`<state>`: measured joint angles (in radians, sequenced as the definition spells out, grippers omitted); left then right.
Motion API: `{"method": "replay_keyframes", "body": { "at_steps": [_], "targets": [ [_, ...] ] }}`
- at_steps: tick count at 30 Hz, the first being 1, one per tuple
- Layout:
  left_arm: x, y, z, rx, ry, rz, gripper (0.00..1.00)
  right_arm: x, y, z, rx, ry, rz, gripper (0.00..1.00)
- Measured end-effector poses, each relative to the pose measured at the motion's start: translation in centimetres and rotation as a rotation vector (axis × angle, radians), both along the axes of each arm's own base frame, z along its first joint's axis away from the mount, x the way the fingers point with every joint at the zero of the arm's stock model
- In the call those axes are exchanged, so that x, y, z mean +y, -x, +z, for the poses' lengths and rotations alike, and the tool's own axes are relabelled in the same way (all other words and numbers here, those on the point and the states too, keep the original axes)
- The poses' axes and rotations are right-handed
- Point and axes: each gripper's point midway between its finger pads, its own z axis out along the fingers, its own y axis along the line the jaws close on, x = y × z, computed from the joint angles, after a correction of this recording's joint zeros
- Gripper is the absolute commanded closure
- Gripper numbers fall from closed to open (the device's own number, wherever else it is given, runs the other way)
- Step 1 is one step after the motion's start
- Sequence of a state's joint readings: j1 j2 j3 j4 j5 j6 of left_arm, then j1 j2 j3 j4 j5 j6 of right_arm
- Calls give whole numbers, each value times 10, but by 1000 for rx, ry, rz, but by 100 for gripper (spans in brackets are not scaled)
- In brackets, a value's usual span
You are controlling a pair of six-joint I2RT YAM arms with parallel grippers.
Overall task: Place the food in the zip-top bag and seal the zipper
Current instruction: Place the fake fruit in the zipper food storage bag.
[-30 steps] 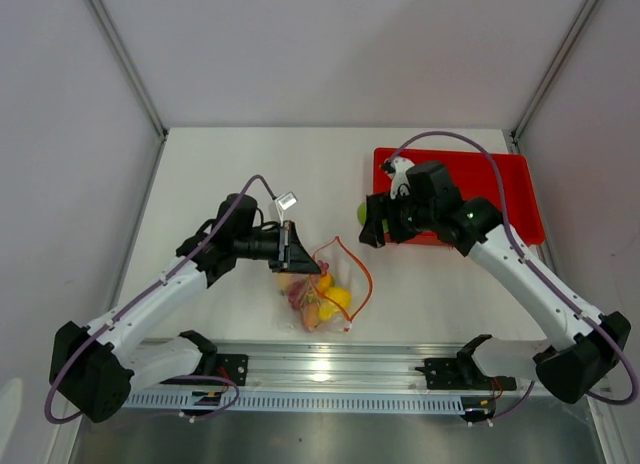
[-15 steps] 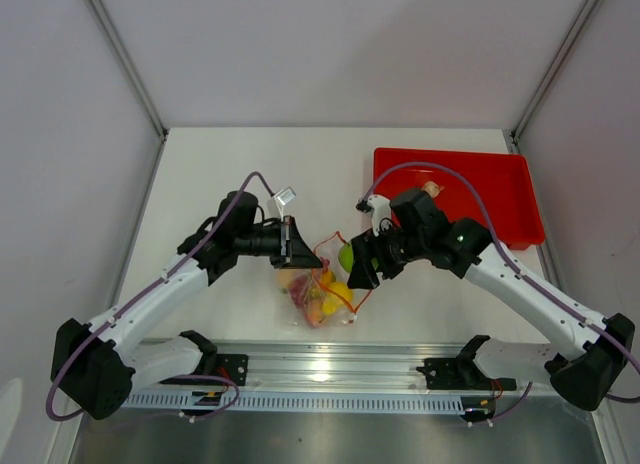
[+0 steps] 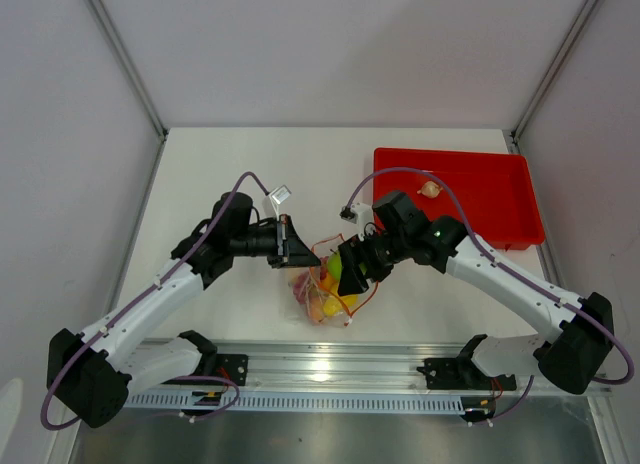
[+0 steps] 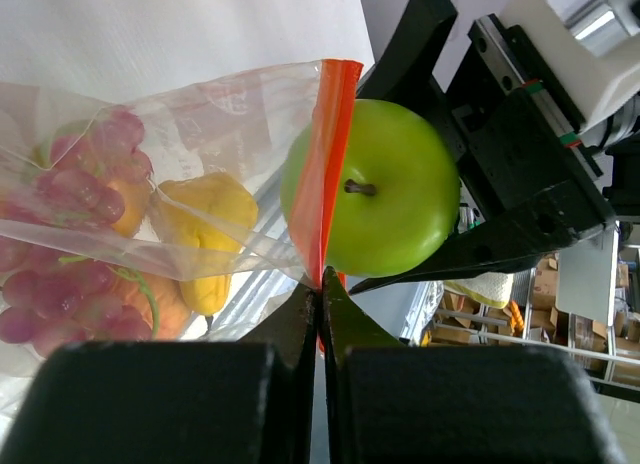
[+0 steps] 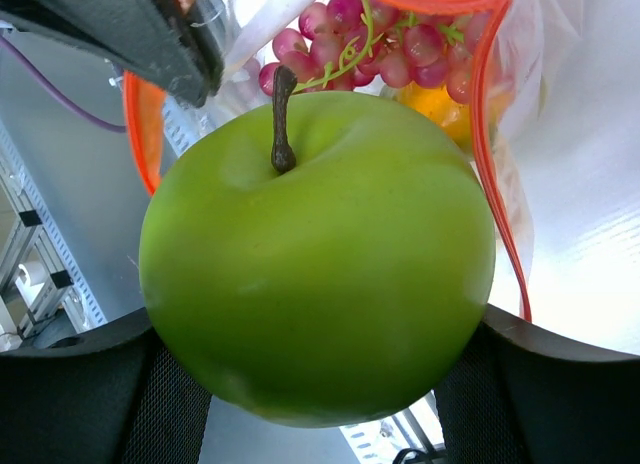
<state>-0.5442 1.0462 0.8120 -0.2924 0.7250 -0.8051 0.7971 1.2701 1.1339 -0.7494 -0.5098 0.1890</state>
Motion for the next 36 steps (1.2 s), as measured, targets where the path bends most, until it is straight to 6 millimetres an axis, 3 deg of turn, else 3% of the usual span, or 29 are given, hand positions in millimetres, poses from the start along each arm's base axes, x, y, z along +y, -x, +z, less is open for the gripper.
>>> {"method": "replay_keyframes", "body": {
  "at_steps": [10,17,19,23,25,36],
  "targets": [
    [0,1,2,0,4,3,99,6,-4,-11,17,18,5,53],
    [0,1,2,0,5,3,99,7,-5,-15,21,31,4,48],
    [1,1,3,-1,6,3,99,8,-4,-17,24,35,6,41],
    [1,3,3,-9,11,3,99,8,-5,-19,22,43,5,6],
    [2,3,3,-12,13,3,99,8,-5,-19,16,47,3,1],
    [1,3,6,-24,23,0,99,10,-12,-9,-23,48,-10,1]
  ]
}}
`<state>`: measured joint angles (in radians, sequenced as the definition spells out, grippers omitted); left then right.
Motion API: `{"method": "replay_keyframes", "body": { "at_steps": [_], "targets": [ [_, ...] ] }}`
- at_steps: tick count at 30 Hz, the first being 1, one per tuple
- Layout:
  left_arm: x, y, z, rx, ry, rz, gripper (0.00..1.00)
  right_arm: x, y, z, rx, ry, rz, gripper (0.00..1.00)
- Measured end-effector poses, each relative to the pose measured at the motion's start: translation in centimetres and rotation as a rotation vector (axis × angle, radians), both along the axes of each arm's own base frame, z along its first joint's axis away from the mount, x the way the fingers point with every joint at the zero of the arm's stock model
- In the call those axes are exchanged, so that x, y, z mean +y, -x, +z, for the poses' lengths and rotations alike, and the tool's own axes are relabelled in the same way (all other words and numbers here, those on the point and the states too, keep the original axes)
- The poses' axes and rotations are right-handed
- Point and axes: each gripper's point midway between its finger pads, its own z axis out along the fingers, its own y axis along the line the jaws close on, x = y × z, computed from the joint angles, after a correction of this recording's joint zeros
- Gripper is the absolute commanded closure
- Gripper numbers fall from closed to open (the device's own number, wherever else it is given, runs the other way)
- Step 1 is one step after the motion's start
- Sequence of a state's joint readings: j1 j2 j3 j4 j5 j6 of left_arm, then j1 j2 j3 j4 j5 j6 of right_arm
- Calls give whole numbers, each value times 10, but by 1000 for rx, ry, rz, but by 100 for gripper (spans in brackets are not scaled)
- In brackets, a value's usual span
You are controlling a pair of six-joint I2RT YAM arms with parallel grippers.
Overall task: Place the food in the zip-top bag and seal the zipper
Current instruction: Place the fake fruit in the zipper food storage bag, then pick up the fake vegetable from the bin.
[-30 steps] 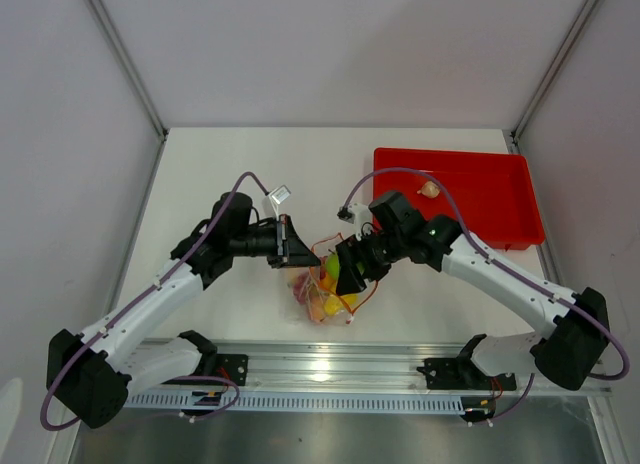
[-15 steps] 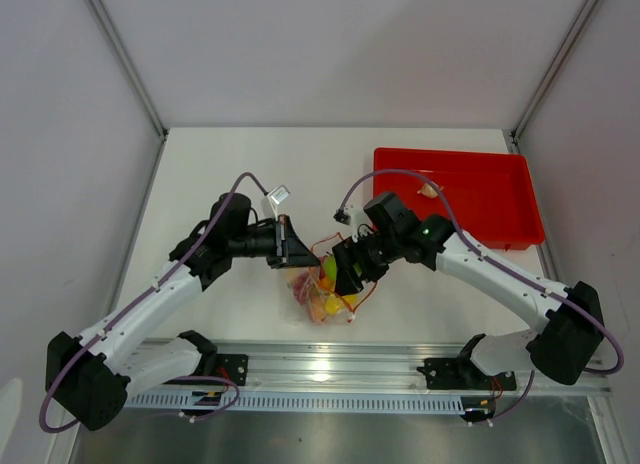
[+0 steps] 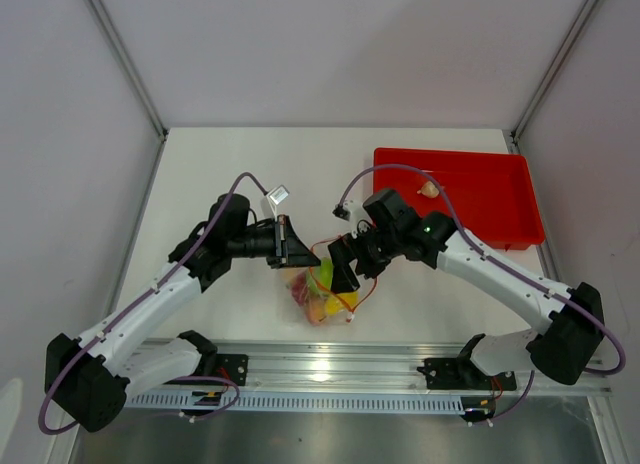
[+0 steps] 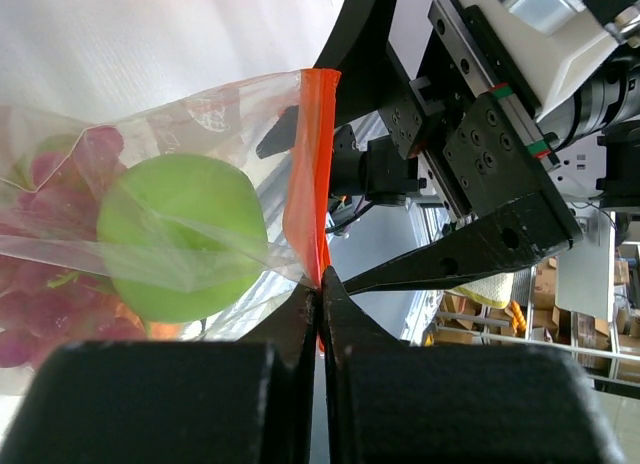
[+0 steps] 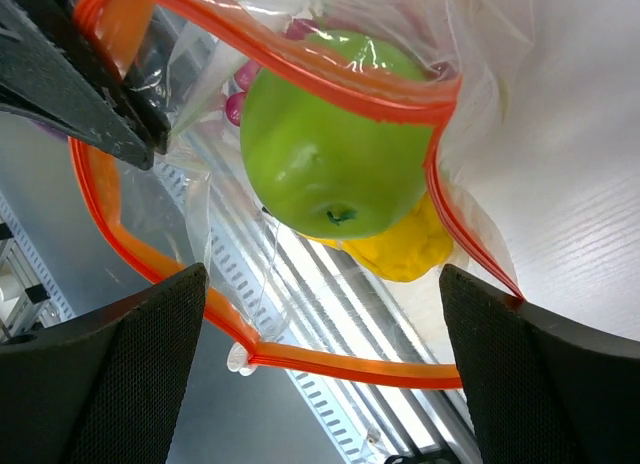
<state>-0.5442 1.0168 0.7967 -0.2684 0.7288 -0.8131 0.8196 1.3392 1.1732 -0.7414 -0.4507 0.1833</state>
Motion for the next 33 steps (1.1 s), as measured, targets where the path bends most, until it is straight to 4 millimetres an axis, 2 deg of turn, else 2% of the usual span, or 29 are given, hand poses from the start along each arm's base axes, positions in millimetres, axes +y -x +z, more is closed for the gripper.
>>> {"method": "replay_keyframes", "body": {
  "at_steps": [5,9,16,23,27,30,33],
  "targets": [
    [0,0,-1,-2,4,-4,99,0,-5,8,-26,4,-19,1],
    [0,1,-5,2,3,-6,99,-3,-19,21,-98,9,-77,1],
    [3,6,-12,-4,6,-6,99,-12,-46,64,-218,-22,-213,1],
    [7,12,-4,-41,25,-3,99,-23,-72,98,-240,-87,-389,1],
    [7,11,-4,-44,24,2,99,-46,-95,113,-241,-128,-536,1],
    [7,11,-4,-45,24,4,99,-86,-135,113,-231,-119,-735,1],
    [7,9,-8,-39,14,6,100,-125,-173,98,-201,-73,-902,1]
  ]
}}
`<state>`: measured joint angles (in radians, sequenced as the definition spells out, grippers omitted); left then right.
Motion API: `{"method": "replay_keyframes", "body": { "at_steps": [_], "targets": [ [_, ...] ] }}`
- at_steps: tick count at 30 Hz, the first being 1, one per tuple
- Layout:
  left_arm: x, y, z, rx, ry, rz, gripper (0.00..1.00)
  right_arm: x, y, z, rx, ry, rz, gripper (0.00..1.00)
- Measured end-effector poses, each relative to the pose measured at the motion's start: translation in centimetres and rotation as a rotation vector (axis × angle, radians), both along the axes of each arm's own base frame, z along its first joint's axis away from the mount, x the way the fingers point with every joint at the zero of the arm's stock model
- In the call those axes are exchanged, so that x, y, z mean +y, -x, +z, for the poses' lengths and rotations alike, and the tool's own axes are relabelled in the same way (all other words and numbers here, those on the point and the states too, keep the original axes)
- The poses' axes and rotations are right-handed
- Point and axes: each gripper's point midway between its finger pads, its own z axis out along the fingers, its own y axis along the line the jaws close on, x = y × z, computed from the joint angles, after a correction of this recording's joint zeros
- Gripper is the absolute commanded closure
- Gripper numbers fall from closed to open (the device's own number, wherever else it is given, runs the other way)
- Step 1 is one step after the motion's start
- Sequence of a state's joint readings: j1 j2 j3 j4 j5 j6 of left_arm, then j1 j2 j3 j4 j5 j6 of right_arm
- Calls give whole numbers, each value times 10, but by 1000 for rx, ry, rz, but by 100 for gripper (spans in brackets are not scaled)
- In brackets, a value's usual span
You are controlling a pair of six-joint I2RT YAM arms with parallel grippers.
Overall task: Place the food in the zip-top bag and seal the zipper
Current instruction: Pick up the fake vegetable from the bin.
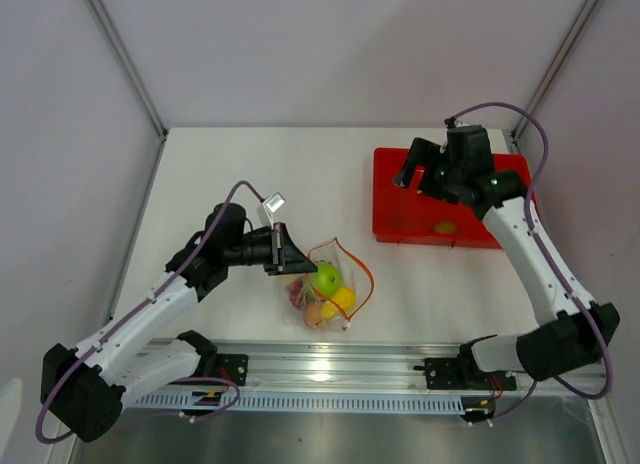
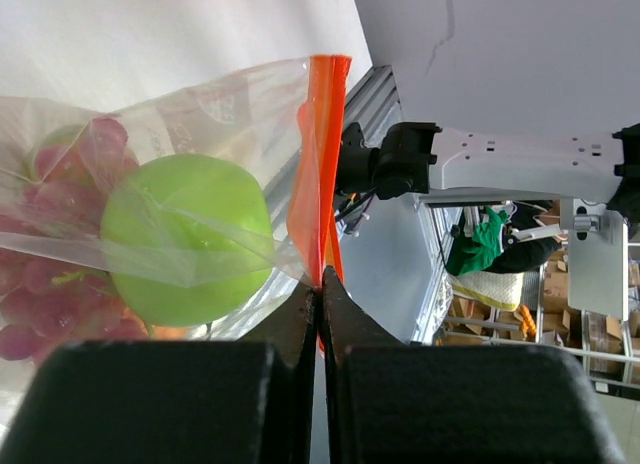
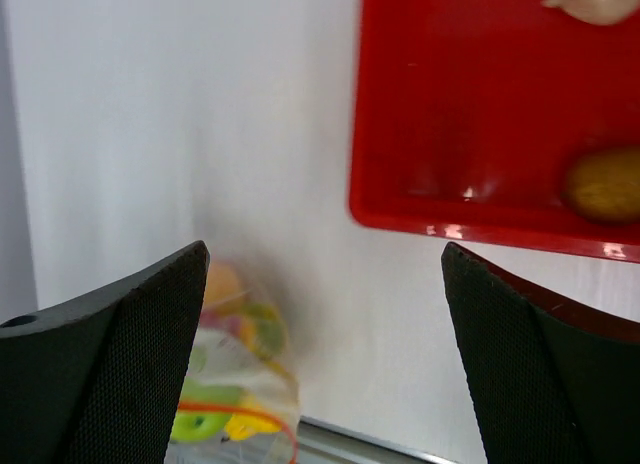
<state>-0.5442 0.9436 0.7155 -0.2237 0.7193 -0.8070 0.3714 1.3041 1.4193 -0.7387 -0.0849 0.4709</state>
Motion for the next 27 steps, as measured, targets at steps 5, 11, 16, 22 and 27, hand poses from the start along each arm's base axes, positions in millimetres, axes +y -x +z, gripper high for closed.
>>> {"method": "replay_keyframes", "body": {
  "at_steps": [5,11,16,22,27],
  "targets": [
    [2,-3,-9,35,-60,13,100,-56,-50,-57,139,83,-217,1],
    [7,-8,-7,26,-107,45,99,-95,-83,-95,218,163,-351,1],
    [8,-8,-13,65,-156,34,99,-101,-107,-103,212,162,-387,1],
    [13,-9,-9,75,-258,-21,99,-102,-138,-113,207,110,-461,1],
    [18,-3,-2,61,-283,-35,99,-111,-170,-129,230,98,-546,1]
  ]
}}
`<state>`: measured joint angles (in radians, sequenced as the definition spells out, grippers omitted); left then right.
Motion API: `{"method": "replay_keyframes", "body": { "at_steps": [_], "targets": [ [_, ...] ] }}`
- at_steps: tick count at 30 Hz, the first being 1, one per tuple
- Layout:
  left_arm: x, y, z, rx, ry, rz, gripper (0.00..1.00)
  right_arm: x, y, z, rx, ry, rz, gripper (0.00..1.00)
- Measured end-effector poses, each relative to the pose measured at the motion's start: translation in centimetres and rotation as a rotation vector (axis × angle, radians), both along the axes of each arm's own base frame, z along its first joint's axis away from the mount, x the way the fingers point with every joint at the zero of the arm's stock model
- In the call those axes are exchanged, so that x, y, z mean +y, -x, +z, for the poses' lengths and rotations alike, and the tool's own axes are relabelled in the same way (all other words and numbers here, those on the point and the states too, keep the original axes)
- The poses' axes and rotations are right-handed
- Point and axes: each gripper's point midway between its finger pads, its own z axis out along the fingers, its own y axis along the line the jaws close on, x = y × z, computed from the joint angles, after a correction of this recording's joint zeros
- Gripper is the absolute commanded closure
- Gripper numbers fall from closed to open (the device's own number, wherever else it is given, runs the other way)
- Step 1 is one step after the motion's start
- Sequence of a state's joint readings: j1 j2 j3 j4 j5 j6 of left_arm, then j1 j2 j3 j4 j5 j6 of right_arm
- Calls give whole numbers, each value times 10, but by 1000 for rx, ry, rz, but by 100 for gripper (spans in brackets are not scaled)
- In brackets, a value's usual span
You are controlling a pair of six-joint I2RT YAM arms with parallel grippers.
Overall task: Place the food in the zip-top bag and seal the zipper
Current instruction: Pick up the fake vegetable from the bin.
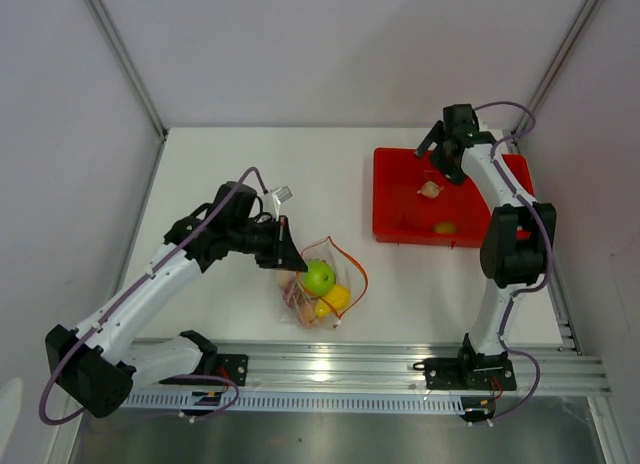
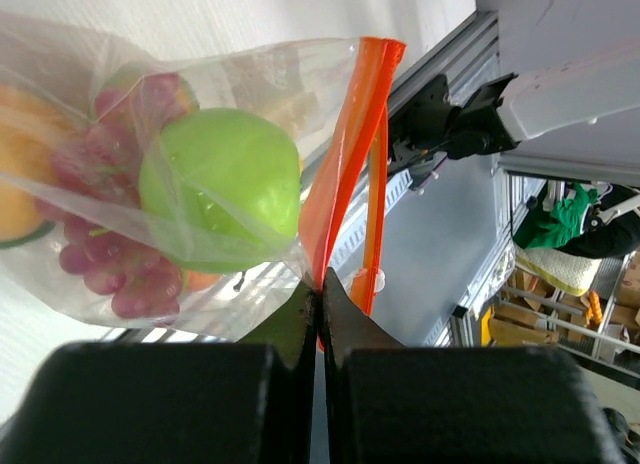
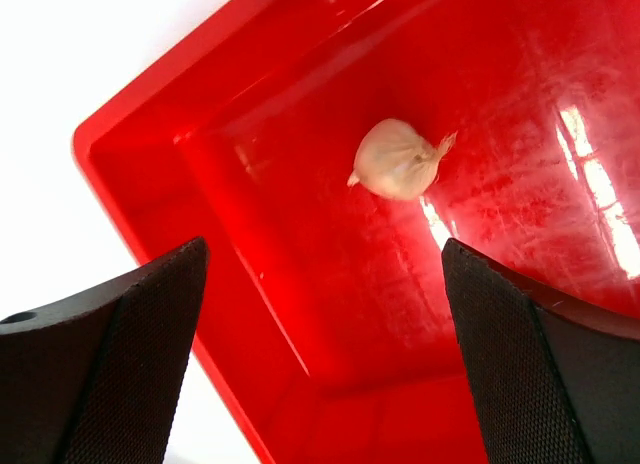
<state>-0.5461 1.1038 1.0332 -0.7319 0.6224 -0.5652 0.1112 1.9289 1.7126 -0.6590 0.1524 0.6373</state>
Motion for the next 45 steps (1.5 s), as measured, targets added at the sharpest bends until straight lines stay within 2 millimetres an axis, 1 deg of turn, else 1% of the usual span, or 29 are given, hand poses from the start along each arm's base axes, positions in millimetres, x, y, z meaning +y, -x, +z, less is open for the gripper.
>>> {"method": "replay_keyframes", "body": {
  "at_steps": [2,5,8,14,18,21,26,34,40,42,45],
  "targets": [
    [2,3,-4,18,-16,-4,100,-4,-6,-10,17,-3,-29,1],
    [7,6,-7,30,-48,-4,99,-9,-8,-27,59,-4,-63,1],
    [12,6,-8,27,-79,5,99,-10,-13,-42,89,-2,-73,1],
    [23,8,-17,36,-151,23,99,-12,-27,-71,137,8,-91,1],
    [25,7,-17,34,-171,29,99,-12,-39,-79,146,11,-94,1],
    [25,5,-21,48,-185,32,100,-12,-48,-83,145,14,-97,1],
    [26,2,-26,55,-203,41,99,-13,-45,-91,181,18,-105,1],
    [24,-4,-24,57,-214,47,99,-14,-38,-98,211,22,-101,1],
    [22,-8,-31,85,-231,45,100,-14,-32,-105,235,31,-89,1],
    [22,-8,-31,87,-232,44,99,-15,-28,-111,252,36,-85,2],
    [21,-9,-29,83,-229,44,99,-15,-22,-119,274,39,-83,7]
  ]
}}
